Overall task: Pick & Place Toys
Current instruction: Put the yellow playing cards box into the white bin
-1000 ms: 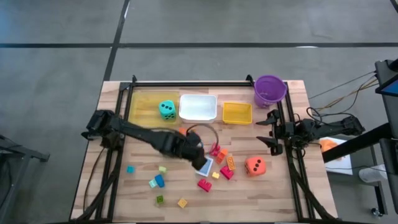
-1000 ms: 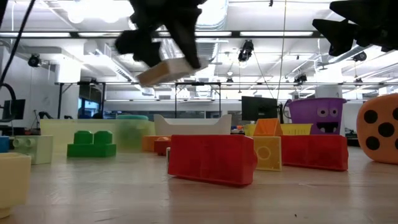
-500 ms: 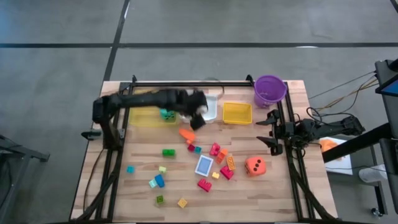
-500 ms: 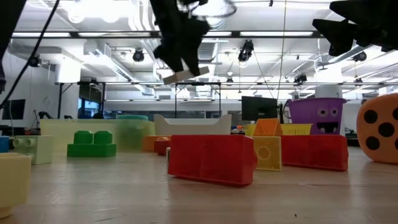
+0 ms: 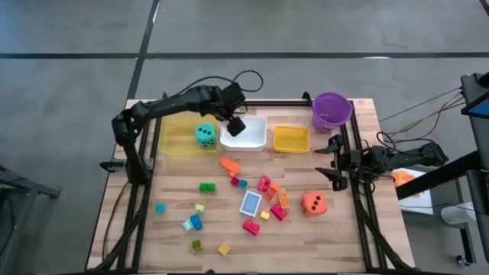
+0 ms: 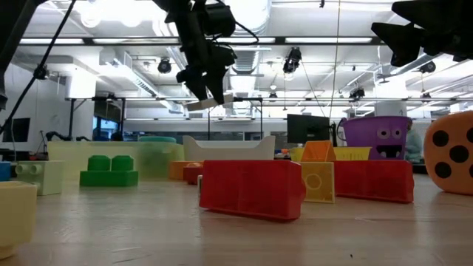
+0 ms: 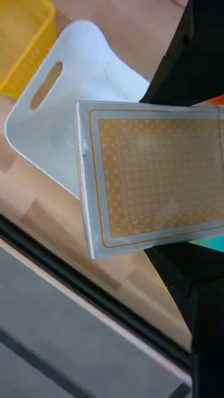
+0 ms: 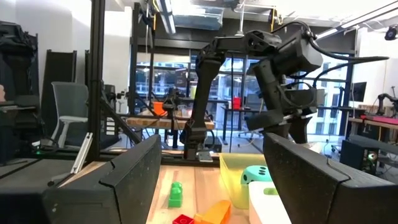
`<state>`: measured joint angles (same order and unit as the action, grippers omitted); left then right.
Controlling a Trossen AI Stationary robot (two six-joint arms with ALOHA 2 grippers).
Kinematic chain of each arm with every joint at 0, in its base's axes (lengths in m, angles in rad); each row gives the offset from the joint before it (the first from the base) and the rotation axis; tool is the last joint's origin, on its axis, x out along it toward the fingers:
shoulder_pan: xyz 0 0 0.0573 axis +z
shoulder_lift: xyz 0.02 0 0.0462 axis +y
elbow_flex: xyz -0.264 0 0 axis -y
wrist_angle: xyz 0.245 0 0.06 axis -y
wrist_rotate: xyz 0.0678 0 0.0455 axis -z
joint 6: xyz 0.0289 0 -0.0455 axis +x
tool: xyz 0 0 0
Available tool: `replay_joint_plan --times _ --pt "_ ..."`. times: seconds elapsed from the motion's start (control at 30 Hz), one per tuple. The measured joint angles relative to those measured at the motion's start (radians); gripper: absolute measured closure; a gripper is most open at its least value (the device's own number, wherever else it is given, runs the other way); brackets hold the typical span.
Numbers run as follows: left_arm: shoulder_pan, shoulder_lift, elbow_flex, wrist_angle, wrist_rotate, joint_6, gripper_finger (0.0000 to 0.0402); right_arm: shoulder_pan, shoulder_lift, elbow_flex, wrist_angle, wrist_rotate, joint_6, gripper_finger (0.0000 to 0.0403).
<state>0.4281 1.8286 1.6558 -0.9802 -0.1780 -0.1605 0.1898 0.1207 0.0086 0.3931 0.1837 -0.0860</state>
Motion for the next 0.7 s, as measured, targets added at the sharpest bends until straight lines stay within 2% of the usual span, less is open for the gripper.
replay_joint_plan --times 0.2,0.37,0.7 --pt "-0.010 0.000 0.000 0.008 0.049 -0.021 0.0110 0.000 0.000 0.000 0.000 0.000 0.000 0.0123" --pt "-0.027 0.009 0.001 0.042 0.066 0.071 0.0110 0.000 0.000 0.000 0.000 0.000 0.003 0.0123" --pt "-0.031 0.125 0.072 -0.006 0.075 0.120 0.0110 0.000 0.000 0.000 0.000 0.001 0.003 0.0123"
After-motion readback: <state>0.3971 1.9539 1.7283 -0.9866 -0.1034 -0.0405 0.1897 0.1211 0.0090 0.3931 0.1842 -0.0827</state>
